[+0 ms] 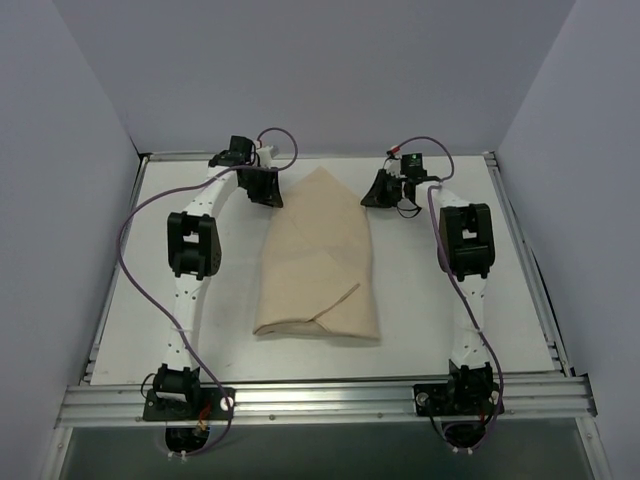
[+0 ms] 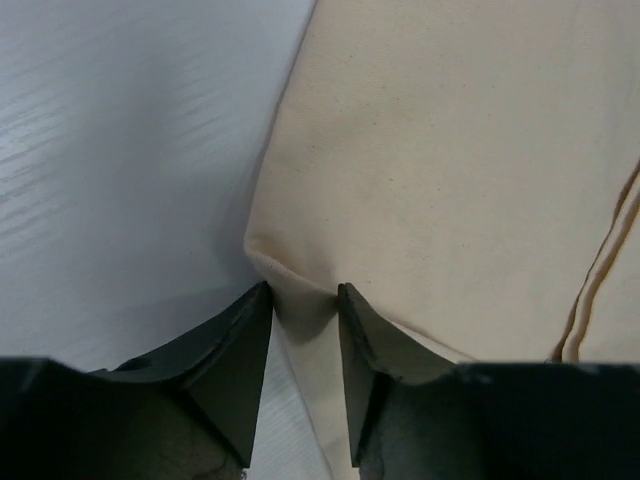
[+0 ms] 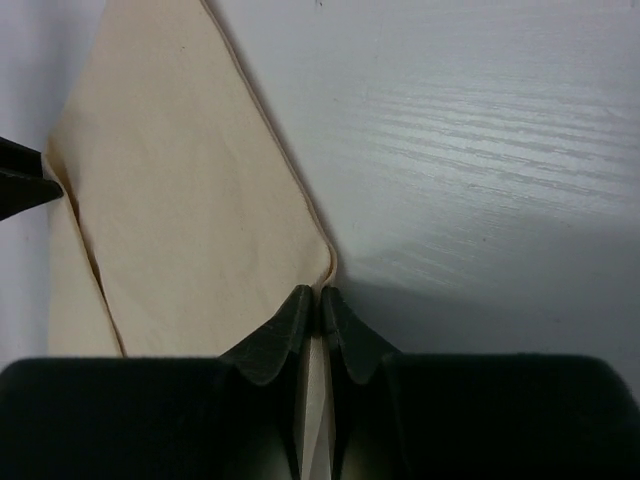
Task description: Prepare the surgical pack
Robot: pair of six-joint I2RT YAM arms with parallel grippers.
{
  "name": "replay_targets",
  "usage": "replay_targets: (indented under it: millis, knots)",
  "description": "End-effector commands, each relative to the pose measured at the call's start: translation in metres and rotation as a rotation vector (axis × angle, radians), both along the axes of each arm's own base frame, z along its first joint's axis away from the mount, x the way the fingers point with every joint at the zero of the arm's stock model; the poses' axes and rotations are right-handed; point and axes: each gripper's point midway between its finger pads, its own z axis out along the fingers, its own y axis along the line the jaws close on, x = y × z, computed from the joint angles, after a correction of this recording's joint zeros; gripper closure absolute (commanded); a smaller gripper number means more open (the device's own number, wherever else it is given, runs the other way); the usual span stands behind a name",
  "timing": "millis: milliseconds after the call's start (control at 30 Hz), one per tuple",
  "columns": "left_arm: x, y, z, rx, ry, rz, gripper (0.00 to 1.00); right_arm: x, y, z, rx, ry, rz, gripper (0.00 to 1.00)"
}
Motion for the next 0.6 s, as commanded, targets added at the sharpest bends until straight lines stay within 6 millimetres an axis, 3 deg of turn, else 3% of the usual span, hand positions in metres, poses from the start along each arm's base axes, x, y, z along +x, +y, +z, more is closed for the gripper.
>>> replay_targets:
  millis: [0, 100, 133, 200, 267, 433, 533, 567]
  knots:
    - [-0.003, -0.013, 0.0, -0.063, 0.013, -0.035, 0.59, 0.012, 0.009, 0.02, 0.056, -0.051, 0.014, 0.96]
    - [0.001, -0.015, 0.01, -0.081, -0.014, -0.05, 0.77, 0.018, 0.014, 0.034, 0.09, -0.075, 0.022, 1.0]
    - [0.004, -0.017, 0.023, -0.096, -0.048, -0.065, 0.88, 0.02, 0.015, 0.041, 0.096, -0.09, 0.028, 1.0]
    - [0.01, -0.02, 0.05, -0.115, -0.115, -0.08, 0.97, 0.02, 0.016, 0.057, 0.101, -0.118, 0.035, 1.0]
    - [0.015, -0.021, 0.072, -0.127, -0.18, -0.096, 0.98, 0.019, 0.015, 0.068, 0.1, -0.144, 0.038, 1.0]
    - [0.011, -0.014, 0.134, -0.14, -0.311, -0.141, 0.98, 0.012, 0.016, 0.12, 0.115, -0.237, 0.06, 1.0]
    - [0.0, -0.007, 0.149, -0.146, -0.322, -0.159, 0.98, 0.0, 0.017, 0.134, 0.12, -0.253, 0.083, 1.0]
    - [-0.006, -0.005, 0.146, -0.149, -0.304, -0.163, 0.98, -0.003, 0.016, 0.137, 0.115, -0.259, 0.088, 1.0]
